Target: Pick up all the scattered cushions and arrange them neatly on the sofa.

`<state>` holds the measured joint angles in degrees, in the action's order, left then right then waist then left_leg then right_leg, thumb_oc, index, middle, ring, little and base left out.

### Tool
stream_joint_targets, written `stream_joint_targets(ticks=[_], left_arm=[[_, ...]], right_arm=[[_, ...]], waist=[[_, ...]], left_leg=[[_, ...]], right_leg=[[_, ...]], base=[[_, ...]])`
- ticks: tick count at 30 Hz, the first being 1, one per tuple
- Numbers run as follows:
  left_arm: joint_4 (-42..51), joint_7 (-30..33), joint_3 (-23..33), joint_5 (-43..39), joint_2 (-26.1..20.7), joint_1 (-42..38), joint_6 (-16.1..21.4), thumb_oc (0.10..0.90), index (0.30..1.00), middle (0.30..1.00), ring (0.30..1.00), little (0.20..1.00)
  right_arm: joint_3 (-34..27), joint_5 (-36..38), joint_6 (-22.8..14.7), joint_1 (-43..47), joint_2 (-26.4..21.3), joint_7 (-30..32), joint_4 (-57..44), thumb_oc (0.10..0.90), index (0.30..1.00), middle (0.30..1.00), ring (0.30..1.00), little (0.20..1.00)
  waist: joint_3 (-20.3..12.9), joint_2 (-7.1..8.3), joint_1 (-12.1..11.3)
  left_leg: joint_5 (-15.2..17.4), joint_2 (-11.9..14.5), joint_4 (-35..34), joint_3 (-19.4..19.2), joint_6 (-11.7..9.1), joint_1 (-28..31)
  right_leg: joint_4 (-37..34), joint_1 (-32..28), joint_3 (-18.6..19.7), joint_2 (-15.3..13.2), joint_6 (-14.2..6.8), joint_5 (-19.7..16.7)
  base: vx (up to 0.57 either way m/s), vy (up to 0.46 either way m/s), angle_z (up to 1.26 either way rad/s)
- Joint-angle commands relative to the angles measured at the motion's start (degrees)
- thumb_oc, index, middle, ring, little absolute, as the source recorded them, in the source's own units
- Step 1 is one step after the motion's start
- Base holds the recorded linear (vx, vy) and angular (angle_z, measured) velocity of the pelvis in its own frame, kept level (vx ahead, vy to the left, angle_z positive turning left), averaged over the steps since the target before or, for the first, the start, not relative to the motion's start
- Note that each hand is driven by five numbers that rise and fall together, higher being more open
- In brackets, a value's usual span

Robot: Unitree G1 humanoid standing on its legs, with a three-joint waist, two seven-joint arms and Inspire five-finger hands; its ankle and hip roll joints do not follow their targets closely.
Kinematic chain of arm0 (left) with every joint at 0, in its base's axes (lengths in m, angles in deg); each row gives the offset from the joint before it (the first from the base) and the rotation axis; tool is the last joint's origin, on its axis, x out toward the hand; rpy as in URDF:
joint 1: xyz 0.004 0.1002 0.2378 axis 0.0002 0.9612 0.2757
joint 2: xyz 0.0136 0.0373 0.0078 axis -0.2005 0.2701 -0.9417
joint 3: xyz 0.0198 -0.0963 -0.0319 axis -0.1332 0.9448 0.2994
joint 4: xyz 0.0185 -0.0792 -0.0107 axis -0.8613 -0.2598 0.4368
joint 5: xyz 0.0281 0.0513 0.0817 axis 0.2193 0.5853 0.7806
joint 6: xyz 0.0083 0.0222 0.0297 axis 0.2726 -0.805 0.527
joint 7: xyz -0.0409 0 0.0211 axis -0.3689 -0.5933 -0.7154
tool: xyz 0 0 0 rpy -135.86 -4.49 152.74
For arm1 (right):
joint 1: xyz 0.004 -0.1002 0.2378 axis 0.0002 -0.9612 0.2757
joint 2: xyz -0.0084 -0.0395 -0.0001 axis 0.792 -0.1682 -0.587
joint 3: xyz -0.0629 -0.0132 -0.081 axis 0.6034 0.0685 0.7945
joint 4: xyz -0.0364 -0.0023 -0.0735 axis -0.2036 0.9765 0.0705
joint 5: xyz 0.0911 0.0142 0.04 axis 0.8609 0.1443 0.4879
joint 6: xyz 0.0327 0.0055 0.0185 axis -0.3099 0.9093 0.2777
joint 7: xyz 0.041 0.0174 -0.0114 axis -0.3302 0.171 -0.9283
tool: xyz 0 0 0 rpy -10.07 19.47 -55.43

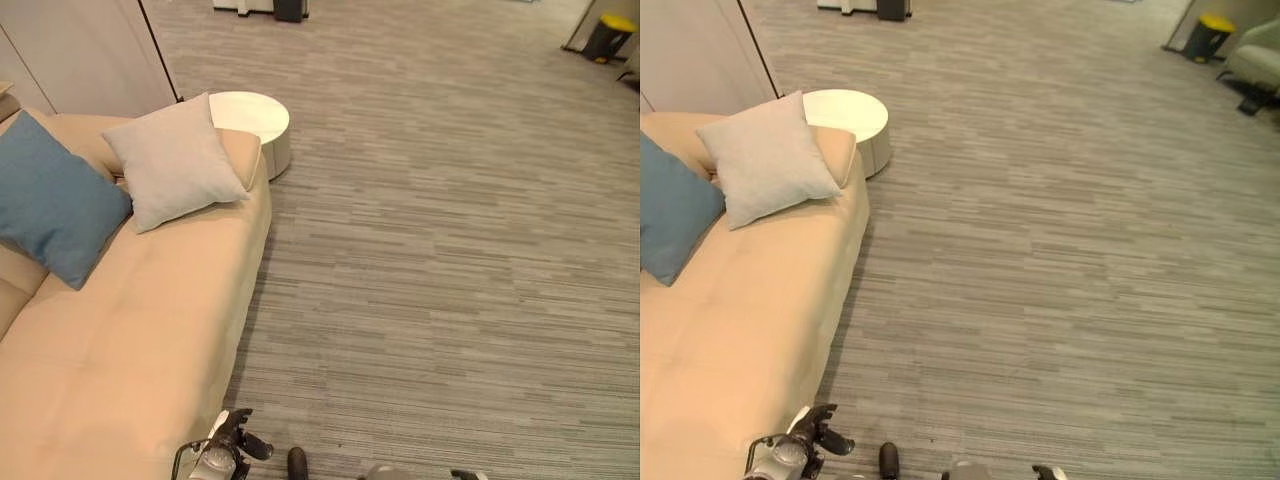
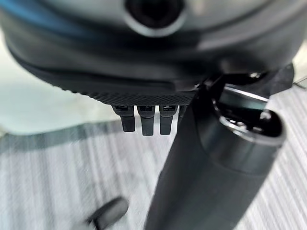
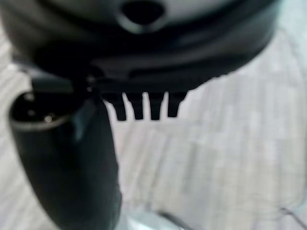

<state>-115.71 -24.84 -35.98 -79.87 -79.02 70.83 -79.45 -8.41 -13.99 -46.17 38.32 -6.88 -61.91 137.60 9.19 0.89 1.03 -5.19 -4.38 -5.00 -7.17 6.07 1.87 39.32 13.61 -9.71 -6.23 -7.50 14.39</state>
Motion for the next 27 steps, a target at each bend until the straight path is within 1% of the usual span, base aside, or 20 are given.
stream_joint_targets(ticks=[1,2,4,6,7,8,10,12,14,15,16,17,18,19,21,23,24,25,26,27], left_arm=[[1.0,1.2,0.3,1.1,0.2,0.0,1.4,0.800,0.900,0.900,0.900,0.900],[0.0,1.3,0.8,1.2,0.6,-0.2,1.9,0.800,0.900,0.900,0.900,0.900],[-0.2,1.3,0.8,1.4,0.6,-0.2,2.0,0.800,0.900,0.900,0.900,0.900],[-1.3,0.9,1.0,1.9,0.9,0.5,2.4,0.800,0.900,0.900,0.900,0.900],[-1.3,0.9,1.0,1.9,0.9,0.5,2.4,0.800,0.900,0.900,0.900,0.900],[-2.2,0.9,1.5,1.6,1.5,1.3,2.4,0.800,0.900,0.900,0.900,0.900],[-2.2,0.8,1.5,1.3,1.7,1.4,2.4,0.800,0.900,0.900,0.900,0.900],[-2.0,0.3,1.4,0.8,2.1,1.3,2.3,0.800,0.900,0.900,0.900,0.900],[-0.8,0.1,0.5,0.4,2.2,0.5,2.2,0.800,0.900,0.900,0.900,0.900],[-0.1,0.1,0.1,0.2,2.1,0.1,2.3,0.800,0.900,0.900,0.900,0.900],[0.5,0.3,-0.3,-0.1,2.0,-0.3,2.3,0.800,0.900,0.900,0.900,0.900],[0.5,0.3,-0.3,-0.1,2.0,-0.3,2.3,0.800,0.900,0.900,0.900,0.900],[0.6,0.3,-0.6,-0.3,2.1,-0.5,2.1,0.800,0.900,0.900,0.900,0.900],[0.6,0.3,-0.7,-0.3,2.1,-0.5,2.1,0.800,0.900,0.900,0.900,0.900],[0.3,0.3,-0.8,0.0,2.3,-0.5,2.0,0.800,0.900,0.900,0.900,0.900],[-0.3,0.4,-0.6,0.3,2.4,-0.3,2.0,0.800,0.900,0.900,0.900,0.900],[-0.6,0.5,-0.3,0.1,2.4,0.0,2.0,0.800,0.900,0.900,0.900,0.900],[-0.6,0.5,-0.3,0.1,2.4,0.0,2.0,0.800,0.900,0.900,0.900,0.900],[-1.1,0.7,0.1,0.0,2.4,0.4,2.1,0.800,0.900,0.900,0.900,0.900],[-1.3,0.7,0.4,-0.2,2.3,0.7,2.0,0.800,0.900,0.900,0.900,0.900]], right_arm=[[-0.2,-1.2,-1.0,2.1,-3.8,1.3,-1.3,0.800,0.900,0.900,0.900,0.900],[-0.2,-1.2,-0.8,2.3,-3.8,1.5,-1.8,0.800,0.900,0.900,0.900,0.900],[-0.2,-1.3,-0.7,2.3,-3.8,1.4,-1.8,0.800,0.900,0.900,0.900,0.900],[-0.3,-1.4,-0.6,1.6,-3.9,1.2,-1.2,0.800,0.900,0.900,0.900,0.900],[-0.3,-1.4,-0.6,1.6,-3.9,1.2,-1.2,0.800,0.900,0.900,0.900,0.900],[-0.5,-1.0,-1.0,0.9,-3.9,1.0,-0.6,0.800,0.900,0.900,0.900,0.900],[-0.6,-0.5,-1.1,0.8,-4.0,1.0,-0.4,0.800,0.900,0.900,0.900,0.900],[-1.0,0.2,-1.5,1.1,-4.2,0.9,-0.2,0.800,0.900,0.900,0.900,0.900],[-1.2,0.8,-1.5,1.6,-4.5,1.0,-0.3,0.800,0.900,0.900,0.900,0.900],[-1.3,0.9,-1.5,1.8,-4.6,1.2,-0.5,0.800,0.900,0.900,0.900,0.900],[-1.1,1.2,-1.4,1.9,-4.9,1.1,-0.6,0.800,0.900,0.900,0.900,0.900],[-1.1,1.2,-1.4,1.9,-4.9,1.1,-0.6,0.800,0.900,0.900,0.900,0.900],[-0.9,1.4,-1.3,1.8,-5.2,1.2,-0.6,0.800,0.900,0.900,0.900,0.900],[-0.9,1.4,-1.3,1.7,-5.2,1.2,-0.5,0.800,0.900,0.900,0.900,0.900],[-0.8,1.3,-1.4,1.6,-5.2,1.2,-0.4,0.800,0.900,0.900,0.900,0.900],[-0.8,1.2,-1.3,1.2,-5.3,1.4,0.0,0.800,0.900,0.900,0.900,0.900],[-0.8,1.1,-1.2,0.9,-5.1,1.5,0.3,0.800,0.900,0.900,0.900,0.900],[-0.8,1.1,-1.2,0.9,-5.1,1.5,0.3,0.800,0.900,0.900,0.900,0.900],[-0.7,1.0,-1.1,0.6,-4.9,1.6,0.5,0.800,0.900,0.900,0.900,0.900],[-0.6,0.9,-0.9,0.5,-4.8,1.6,0.7,0.800,0.900,0.900,0.900,0.900]], waist=[[0.3,-1.00,-0.5],[1.3,-0.38,0.6],[1.4,-0.36,1.2],[1.2,0.02,2.1],[1.2,-0.02,2.1],[0.0,0.26,2.1],[-0.2,0.31,2.1],[-0.6,0.24,2.3],[0.4,0.74,2.0],[0.9,1.19,1.8],[1.0,1.55,1.4],[1.1,1.53,1.4],[0.6,1.64,0.9],[0.7,1.66,0.9],[0.3,1.61,0.7],[0.1,0.99,0.6],[0.1,0.34,0.2],[0.2,0.39,0.2],[0.2,0.10,-0.2],[0.4,0.14,-0.5]], left_leg=[[5.6,2.9,3.5,-0.4,-3.8,-1.1],[8.7,2.1,3.9,1.9,-4.5,2.4],[9.4,2.0,4.1,2.5,-4.6,3.0],[12.2,1.2,5.3,4.4,-4.5,5.1],[12.3,1.3,5.3,4.4,-4.5,5.1],[14.6,1.0,8.0,5.2,-4.9,6.0],[15.3,1.3,10.3,5.2,-5.4,5.6],[14.3,3.2,17.5,4.0,-7.4,3.5],[9.9,4.5,28.8,3.7,-9.0,-2.2],[8.0,5.0,32.9,3.2,-9.3,-4.1],[7.5,7.0,34.1,0.3,-8.9,-6.3],[7.6,7.1,34.2,0.3,-8.9,-6.3],[8.9,7.5,29.3,-1.6,-8.2,-7.6],[8.9,7.4,29.1,-1.7,-8.2,-7.3],[9.7,7.3,23.5,-2.8,-7.9,-7.7],[6.1,7.9,16.7,-4.7,-8.6,-9.2],[2.4,7.9,11.6,-6.2,-9.4,-10.2],[2.3,7.8,11.4,-6.2,-9.4,-10.0],[0.0,8.4,8.5,-8.0,-10.0,-11.3],[-0.4,8.6,8.3,-8.4,-10.0,-12.0]], right_leg=[[-18.7,-5.2,-2.5,2.1,0.2,-11.0],[-31.9,-2.3,-2.4,1.6,-0.5,-15.4],[-33.6,-1.5,-0.9,1.9,-0.8,-16.4],[-35.3,-1.0,4.1,2.6,-1.3,-17.8],[-35.4,-1.2,4.1,2.6,-1.3,-17.8],[-35.8,-2.5,4.9,2.4,-0.5,-18.9],[-35.8,-3.4,4.8,2.4,0.0,-18.7],[-36.5,-6.0,3.8,2.4,1.3,-17.3],[-37.0,-8.6,3.4,2.3,3.0,-16.2],[-37.2,-9.7,3.3,2.3,3.7,-15.7],[-38.4,-12.1,2.2,2.4,4.5,-14.5],[-38.5,-12.2,2.2,2.5,4.5,-14.6],[-39.8,-13.9,0.9,2.4,4.4,-13.6],[-39.8,-14.1,0.9,2.3,4.3,-13.6],[-40.5,-15.2,-0.3,2.3,3.8,-12.9],[-41.4,-16.8,-1.7,3.1,3.5,-12.0],[-42.0,-18.3,-2.1,4.1,3.4,-11.4],[-42.0,-18.4,-2.1,4.1,3.4,-11.3],[-42.4,-19.8,-2.4,4.9,3.3,-10.3],[-42.1,-20.5,-2.2,5.2,3.4,-9.6]], base=[[0.66,-0.228,0.21],[0.65,-0.228,0.02],[0.33,-0.152,-0.09],[0.32,-0.167,0.20],[0.40,-0.229,0.38],[0.21,-0.119,0.43],[0.23,-0.181,0.51],[0.20,-0.228,0.66],[0.11,-0.200,0.53],[0.17,-0.240,0.42],[0.13,-0.164,0.30],[0.25,-0.152,0.32],[0.15,-0.045,0.16],[0.24,-0.061,0.26],[0.18,-0.019,0.30],[0.26,-0.007,0.31],[0.25,-0.001,0.37],[0.32,0.016,0.46],[0.25,0.031,0.25],[0.25,0.032,0.12]])
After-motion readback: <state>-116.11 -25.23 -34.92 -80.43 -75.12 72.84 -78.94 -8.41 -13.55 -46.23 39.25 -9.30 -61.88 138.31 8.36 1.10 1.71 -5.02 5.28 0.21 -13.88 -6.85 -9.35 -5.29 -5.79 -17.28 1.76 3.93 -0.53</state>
